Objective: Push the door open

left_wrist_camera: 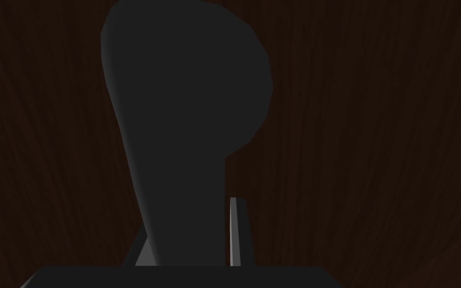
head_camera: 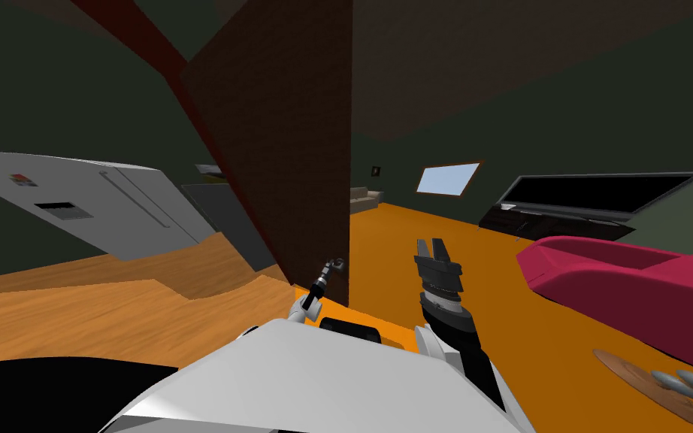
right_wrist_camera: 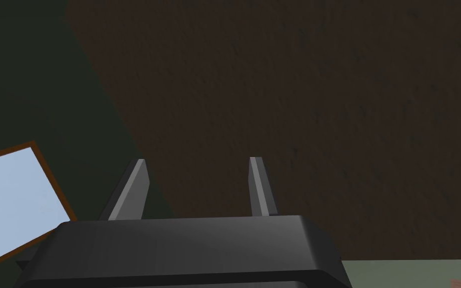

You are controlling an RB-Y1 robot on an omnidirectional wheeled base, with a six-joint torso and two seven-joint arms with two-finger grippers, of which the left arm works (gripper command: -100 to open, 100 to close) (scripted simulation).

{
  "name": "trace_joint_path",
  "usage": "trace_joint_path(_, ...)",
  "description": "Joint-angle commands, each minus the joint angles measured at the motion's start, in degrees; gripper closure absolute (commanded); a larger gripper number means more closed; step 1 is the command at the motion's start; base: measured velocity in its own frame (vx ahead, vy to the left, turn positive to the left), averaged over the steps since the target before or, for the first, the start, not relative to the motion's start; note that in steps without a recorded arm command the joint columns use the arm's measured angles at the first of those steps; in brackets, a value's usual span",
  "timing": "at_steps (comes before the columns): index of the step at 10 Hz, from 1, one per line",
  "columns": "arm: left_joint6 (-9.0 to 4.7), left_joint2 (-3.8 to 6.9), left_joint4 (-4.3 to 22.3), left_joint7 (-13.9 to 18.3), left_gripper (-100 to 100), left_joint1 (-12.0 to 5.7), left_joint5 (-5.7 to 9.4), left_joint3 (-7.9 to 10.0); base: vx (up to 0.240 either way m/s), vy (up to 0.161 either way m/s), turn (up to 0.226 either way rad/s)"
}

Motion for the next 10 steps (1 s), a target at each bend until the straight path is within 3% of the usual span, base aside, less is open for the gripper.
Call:
trace_joint_path(1, 1.42, 0.54, -2.83, -0.11, 100, 1.18, 0.09, 0.37, 0.041, -0.028, 0.001)
trace_joint_path(2, 1.40, 0.75, -2.68, -0.77, 100, 1.14, 0.88, 1.96, 0.128, -0.090, 0.075)
trace_joint_path(3, 1.40, 0.75, -3.09, -0.77, 100, 1.14, 0.88, 1.96, 0.127, -0.122, 0.086)
trace_joint_path(10, 1.36, 0.25, -2.23, -2.85, 100, 1.04, 3.39, 6.98, 0.168, -0.144, 0.075)
